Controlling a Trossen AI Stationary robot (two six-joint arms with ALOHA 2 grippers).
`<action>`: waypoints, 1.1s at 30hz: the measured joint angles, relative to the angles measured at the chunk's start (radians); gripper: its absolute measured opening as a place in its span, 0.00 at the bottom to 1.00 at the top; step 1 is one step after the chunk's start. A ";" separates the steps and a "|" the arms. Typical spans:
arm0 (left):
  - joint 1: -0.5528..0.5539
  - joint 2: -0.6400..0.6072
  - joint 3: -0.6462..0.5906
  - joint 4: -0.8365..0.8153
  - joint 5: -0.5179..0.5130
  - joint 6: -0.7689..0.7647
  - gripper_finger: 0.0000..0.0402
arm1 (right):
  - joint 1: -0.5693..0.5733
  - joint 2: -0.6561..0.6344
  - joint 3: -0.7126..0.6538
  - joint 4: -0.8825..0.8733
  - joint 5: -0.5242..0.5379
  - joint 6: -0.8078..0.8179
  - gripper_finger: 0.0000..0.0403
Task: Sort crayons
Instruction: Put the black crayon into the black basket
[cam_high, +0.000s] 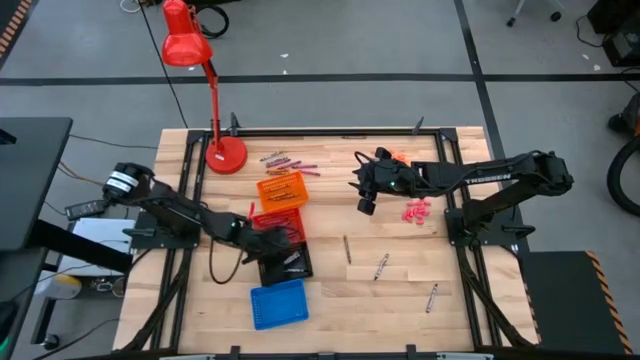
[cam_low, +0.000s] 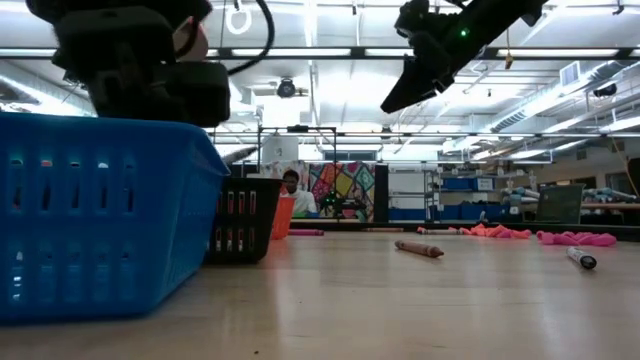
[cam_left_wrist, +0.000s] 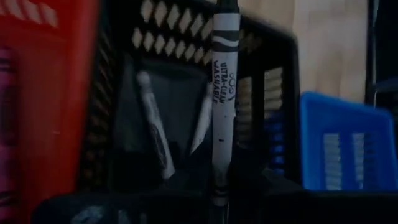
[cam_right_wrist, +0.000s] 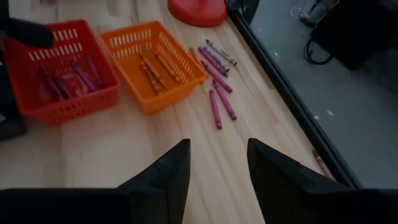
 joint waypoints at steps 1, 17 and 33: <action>-0.003 0.018 0.014 -0.015 0.014 0.008 0.12 | 0.001 -0.004 0.000 -0.008 0.000 0.010 0.40; -0.014 0.056 0.106 -0.180 -0.019 0.076 0.19 | 0.064 -0.049 0.001 -0.114 -0.049 0.058 0.40; -0.044 0.056 0.355 -0.373 -0.211 0.527 0.26 | 0.197 0.099 0.006 -0.057 -0.099 0.204 0.40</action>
